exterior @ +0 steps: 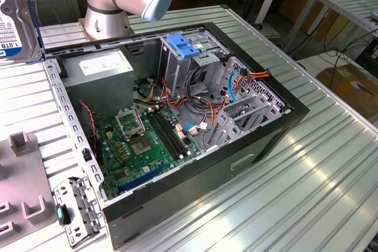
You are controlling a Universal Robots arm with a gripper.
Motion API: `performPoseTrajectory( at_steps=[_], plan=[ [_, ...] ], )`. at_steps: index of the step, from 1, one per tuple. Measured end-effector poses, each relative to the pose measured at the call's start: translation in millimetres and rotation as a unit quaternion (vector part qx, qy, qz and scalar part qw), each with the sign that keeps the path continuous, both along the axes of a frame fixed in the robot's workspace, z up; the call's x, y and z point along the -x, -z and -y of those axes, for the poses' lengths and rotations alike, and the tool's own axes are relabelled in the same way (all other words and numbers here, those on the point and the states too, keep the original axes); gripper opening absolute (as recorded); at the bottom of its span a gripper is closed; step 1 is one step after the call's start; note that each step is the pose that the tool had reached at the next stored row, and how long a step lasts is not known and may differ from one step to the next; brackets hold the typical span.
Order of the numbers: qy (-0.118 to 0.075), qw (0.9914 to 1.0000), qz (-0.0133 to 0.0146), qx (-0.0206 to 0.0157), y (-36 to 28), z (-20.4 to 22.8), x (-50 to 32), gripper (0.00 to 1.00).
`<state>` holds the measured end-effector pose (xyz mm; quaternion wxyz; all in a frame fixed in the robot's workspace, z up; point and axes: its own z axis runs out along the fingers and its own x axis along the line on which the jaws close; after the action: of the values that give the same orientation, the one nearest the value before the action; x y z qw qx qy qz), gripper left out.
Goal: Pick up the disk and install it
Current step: 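Pick up the disk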
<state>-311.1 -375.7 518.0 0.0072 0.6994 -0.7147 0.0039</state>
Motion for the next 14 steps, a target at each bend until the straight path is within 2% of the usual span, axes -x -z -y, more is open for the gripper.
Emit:
performPoseTrajectory(
  at_steps=[3,5,10,14],
  plan=[
    [0.000,1.00000,-0.0001,0.0000,0.1,5.6,-0.8,0.37],
    [0.000,1.00000,-0.0001,0.0000,0.1,8.7,-4.9,0.37],
    [0.000,1.00000,0.0000,0.0000,0.2,10.2,-23.1,0.37],
    [0.000,1.00000,-0.0001,0.0000,0.1,11.1,-34.7,0.37]
  ],
)
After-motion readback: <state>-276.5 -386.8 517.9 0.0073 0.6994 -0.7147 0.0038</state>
